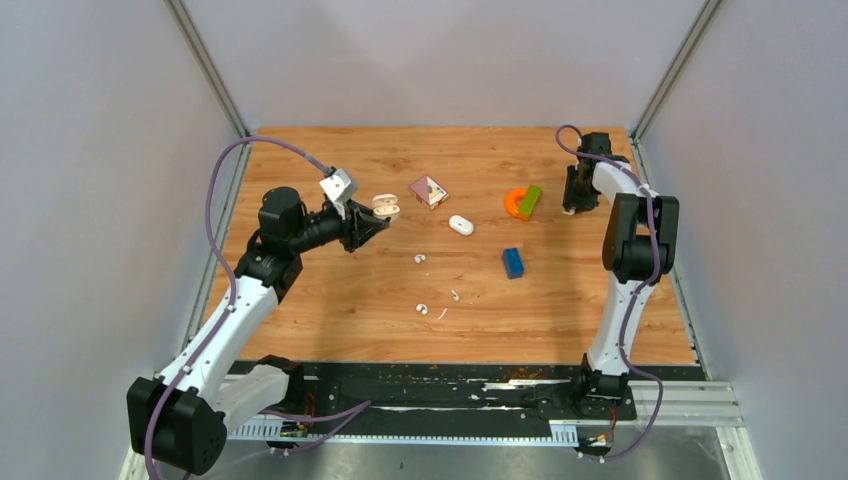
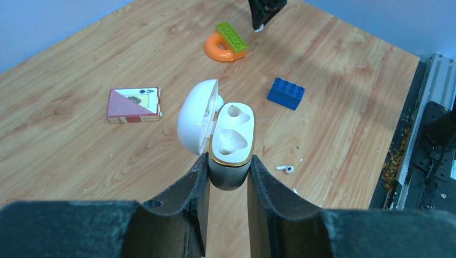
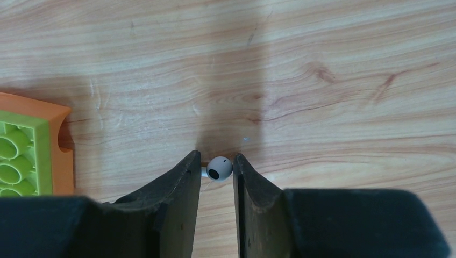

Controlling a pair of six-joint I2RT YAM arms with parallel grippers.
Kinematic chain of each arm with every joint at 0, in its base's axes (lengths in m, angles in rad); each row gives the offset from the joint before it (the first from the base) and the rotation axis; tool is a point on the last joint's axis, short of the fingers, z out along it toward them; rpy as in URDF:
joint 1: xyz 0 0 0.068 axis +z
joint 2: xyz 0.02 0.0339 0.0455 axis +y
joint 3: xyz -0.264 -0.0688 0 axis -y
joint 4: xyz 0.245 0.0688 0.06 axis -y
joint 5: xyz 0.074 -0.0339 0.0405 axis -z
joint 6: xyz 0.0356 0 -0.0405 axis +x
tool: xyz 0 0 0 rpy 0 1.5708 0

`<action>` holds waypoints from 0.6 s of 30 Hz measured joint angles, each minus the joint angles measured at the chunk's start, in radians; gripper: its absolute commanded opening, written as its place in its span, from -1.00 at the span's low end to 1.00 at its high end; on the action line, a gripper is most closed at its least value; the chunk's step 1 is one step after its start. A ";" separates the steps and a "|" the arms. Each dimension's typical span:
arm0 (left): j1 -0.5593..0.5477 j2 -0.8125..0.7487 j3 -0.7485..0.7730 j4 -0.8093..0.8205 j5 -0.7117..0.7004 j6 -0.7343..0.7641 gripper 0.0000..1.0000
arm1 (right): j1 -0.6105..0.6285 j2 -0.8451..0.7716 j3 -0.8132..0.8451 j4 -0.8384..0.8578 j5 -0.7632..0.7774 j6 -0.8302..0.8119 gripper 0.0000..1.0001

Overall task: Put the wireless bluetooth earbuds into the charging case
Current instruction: Pick up the earbud from the center of the board.

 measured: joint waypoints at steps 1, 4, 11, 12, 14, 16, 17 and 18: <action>0.000 0.000 0.000 0.001 0.000 0.000 -1.00 | 0.000 0.000 0.000 0.000 -0.001 0.000 -0.38; 0.000 0.000 0.000 0.002 -0.002 0.000 -1.00 | 0.000 -0.001 -0.002 0.001 0.000 0.000 -0.35; 0.000 0.000 0.000 0.001 -0.008 0.000 -1.00 | -0.004 -0.010 -0.019 0.011 -0.010 0.005 -0.53; 0.000 0.000 0.000 0.002 -0.008 0.000 -1.00 | -0.004 -0.011 -0.021 0.012 -0.014 0.008 -0.56; 0.000 0.000 0.000 0.002 -0.008 0.000 -1.00 | -0.004 -0.013 -0.023 0.013 -0.019 0.010 -0.61; 0.000 0.000 0.000 0.002 -0.008 0.000 -1.00 | -0.005 -0.013 -0.023 0.013 -0.026 0.012 -0.63; 0.000 0.000 0.000 0.002 -0.008 0.000 -1.00 | -0.005 -0.013 -0.023 0.011 -0.032 0.013 -0.63; 0.000 0.000 0.000 0.002 -0.008 0.000 -1.00 | -0.005 -0.014 -0.024 0.012 -0.038 0.013 -0.64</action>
